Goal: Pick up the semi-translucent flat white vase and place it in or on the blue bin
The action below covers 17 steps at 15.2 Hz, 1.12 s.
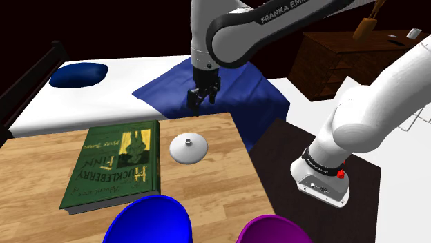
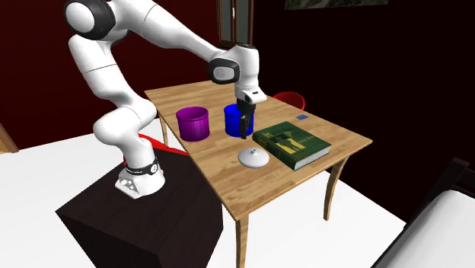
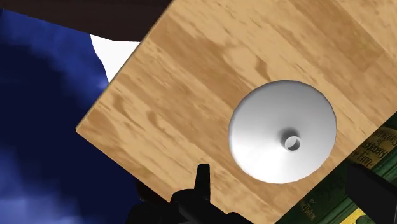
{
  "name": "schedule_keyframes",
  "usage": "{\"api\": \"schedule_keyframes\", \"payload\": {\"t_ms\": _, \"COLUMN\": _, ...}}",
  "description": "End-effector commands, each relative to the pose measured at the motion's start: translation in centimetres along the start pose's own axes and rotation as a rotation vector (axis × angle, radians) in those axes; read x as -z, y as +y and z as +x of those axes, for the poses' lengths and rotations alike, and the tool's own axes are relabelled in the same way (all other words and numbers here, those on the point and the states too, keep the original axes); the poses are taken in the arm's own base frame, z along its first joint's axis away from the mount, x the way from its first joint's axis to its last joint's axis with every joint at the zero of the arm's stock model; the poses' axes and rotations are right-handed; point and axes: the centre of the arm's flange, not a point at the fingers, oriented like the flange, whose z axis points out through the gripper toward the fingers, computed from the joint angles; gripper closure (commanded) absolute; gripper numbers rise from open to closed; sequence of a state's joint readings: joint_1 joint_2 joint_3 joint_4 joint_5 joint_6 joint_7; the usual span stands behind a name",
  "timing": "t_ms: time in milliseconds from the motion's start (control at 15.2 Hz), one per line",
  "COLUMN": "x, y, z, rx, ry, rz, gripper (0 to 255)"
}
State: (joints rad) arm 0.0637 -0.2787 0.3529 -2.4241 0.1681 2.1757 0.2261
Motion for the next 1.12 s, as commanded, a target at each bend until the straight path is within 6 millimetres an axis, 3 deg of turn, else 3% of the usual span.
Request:
{"api": "schedule_keyframes", "payload": {"t_ms": 0, "x": -2.2, "y": -1.5, "z": 1.1, "rx": -0.001, "ry": -0.009, "rz": -0.003, "gripper": 0}}
{"api": "schedule_keyframes", "payload": {"t_ms": 396, "x": -8.6, "y": -5.8, "z": 3.8, "rx": -0.004, "ry": -0.038, "rz": -0.017, "gripper": 0}}
{"api": "schedule_keyframes", "payload": {"t_ms": 924, "x": -12.9, "y": -6.0, "z": 3.8, "rx": -0.004, "ry": -0.040, "rz": -0.017, "gripper": 0}}
{"api": "schedule_keyframes", "payload": {"t_ms": 1056, "x": -12.9, "y": -6.0, "z": 3.8, "rx": -0.004, "ry": -0.040, "rz": -0.017, "gripper": 0}}
